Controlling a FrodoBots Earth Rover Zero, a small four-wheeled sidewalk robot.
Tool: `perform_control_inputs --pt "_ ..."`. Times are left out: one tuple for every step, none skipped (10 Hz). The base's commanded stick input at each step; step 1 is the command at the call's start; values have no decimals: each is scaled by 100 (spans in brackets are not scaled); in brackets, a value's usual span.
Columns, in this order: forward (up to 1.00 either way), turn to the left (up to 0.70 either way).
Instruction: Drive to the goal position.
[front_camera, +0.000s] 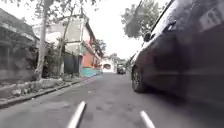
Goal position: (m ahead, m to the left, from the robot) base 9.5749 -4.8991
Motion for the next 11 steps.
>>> perform_control_inputs --pt "85 0" --pt "85 0" --pt "85 0" --pt "85 0" --pt "85 0" --pt "85 0" --pt "85 0" --pt "85 -2" --pt "85 -34" --pt "85 -34" --pt "85 -19"
